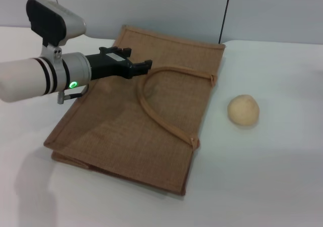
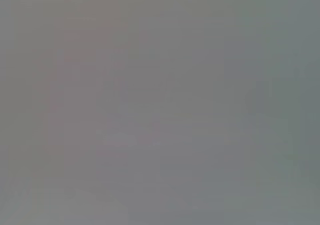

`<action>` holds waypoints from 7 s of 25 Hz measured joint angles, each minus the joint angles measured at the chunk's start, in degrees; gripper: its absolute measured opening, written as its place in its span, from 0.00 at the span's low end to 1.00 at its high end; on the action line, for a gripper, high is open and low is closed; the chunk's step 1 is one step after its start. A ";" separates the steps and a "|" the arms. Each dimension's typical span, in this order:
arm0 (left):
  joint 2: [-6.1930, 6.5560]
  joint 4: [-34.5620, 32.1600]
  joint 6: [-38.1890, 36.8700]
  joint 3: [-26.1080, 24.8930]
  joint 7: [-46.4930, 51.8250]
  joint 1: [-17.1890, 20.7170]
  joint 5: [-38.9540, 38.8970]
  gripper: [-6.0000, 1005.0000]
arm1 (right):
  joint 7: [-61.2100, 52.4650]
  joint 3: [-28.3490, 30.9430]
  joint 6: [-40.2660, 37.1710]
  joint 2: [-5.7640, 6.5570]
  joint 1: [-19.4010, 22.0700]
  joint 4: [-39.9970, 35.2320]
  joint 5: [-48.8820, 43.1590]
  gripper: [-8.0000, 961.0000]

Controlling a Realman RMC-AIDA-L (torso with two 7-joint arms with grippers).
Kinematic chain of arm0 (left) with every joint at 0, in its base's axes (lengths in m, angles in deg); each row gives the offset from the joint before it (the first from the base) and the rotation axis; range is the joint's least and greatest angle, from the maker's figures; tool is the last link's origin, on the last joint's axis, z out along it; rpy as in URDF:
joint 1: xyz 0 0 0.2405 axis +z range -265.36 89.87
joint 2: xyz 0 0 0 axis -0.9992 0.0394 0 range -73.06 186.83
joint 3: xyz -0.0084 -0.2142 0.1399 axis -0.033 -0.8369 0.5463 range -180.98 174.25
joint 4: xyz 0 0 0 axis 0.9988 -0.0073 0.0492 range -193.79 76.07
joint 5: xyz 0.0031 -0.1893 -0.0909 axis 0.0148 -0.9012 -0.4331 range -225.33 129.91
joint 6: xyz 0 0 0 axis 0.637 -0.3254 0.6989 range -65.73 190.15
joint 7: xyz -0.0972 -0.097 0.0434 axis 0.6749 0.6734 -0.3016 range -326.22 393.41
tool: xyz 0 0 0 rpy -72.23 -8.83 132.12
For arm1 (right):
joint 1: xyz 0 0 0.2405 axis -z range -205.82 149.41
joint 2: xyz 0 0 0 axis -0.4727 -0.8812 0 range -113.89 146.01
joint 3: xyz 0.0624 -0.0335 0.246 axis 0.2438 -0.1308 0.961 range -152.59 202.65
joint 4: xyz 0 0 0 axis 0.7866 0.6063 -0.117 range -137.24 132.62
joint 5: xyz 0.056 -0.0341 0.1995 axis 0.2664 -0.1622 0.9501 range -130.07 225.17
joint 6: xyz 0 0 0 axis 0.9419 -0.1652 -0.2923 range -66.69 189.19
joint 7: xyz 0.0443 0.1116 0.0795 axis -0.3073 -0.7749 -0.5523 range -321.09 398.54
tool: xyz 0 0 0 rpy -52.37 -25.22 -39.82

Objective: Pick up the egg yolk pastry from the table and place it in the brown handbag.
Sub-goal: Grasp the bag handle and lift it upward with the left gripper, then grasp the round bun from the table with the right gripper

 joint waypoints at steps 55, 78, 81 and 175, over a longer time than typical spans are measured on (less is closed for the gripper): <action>-0.52 -1.35 -5.37 0.68 22.36 -6.73 25.85 0.63 | -0.05 0.36 0.50 0.00 -0.94 -0.08 0.35 0.90; -0.71 0.09 -8.74 0.63 24.83 -7.57 28.07 0.57 | -0.06 0.44 1.43 0.00 -0.95 -0.15 0.35 0.90; -0.77 0.12 -9.67 0.62 24.87 -7.53 28.06 0.51 | -0.06 0.44 1.47 0.00 -0.95 -0.17 0.35 0.90; -0.43 -74.95 35.96 16.39 65.07 -3.80 46.36 0.12 | -66.82 -19.72 -32.40 -0.11 -1.02 -22.28 -64.61 0.87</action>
